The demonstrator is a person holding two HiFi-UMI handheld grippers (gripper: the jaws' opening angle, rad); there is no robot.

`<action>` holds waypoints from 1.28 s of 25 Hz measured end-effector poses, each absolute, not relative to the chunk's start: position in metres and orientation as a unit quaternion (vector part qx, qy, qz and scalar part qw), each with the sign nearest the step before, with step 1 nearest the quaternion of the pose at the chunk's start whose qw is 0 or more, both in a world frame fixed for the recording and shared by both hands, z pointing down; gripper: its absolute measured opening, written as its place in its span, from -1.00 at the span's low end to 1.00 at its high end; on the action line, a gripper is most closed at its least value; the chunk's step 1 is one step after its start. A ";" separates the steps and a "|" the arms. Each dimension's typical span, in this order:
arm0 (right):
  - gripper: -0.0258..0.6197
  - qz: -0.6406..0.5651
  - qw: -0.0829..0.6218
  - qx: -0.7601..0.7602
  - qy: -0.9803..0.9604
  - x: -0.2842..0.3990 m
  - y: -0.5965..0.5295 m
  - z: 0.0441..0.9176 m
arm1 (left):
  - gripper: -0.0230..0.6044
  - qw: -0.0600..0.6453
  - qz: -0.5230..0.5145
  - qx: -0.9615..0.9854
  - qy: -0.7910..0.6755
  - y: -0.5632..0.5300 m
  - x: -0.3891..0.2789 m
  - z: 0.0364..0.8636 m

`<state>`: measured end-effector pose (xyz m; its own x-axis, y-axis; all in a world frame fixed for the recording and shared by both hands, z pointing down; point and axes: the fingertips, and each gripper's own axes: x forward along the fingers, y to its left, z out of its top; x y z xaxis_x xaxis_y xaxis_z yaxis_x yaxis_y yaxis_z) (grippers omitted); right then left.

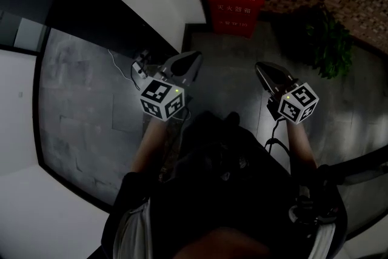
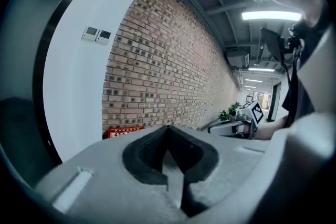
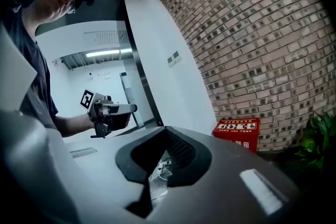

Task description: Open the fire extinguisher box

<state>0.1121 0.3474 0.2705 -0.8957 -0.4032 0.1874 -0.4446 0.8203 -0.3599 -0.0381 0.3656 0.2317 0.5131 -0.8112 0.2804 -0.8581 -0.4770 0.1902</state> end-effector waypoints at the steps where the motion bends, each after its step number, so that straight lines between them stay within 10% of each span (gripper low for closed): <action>1: -0.92 0.201 0.051 0.221 -0.953 0.113 0.338 0.271 | -0.92 0.156 0.075 0.855 -0.489 0.357 -0.037 0.232; 32: -0.92 0.203 0.071 0.318 -0.923 0.037 0.061 0.260 | -0.92 0.183 0.033 0.897 -0.401 0.037 -0.100 0.253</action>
<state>0.0374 0.0613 0.2605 -0.7875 -0.5587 0.2601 -0.6163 0.7150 -0.3299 -0.1005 0.0370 0.2525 0.6769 -0.7068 0.2056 -0.7308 -0.6118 0.3028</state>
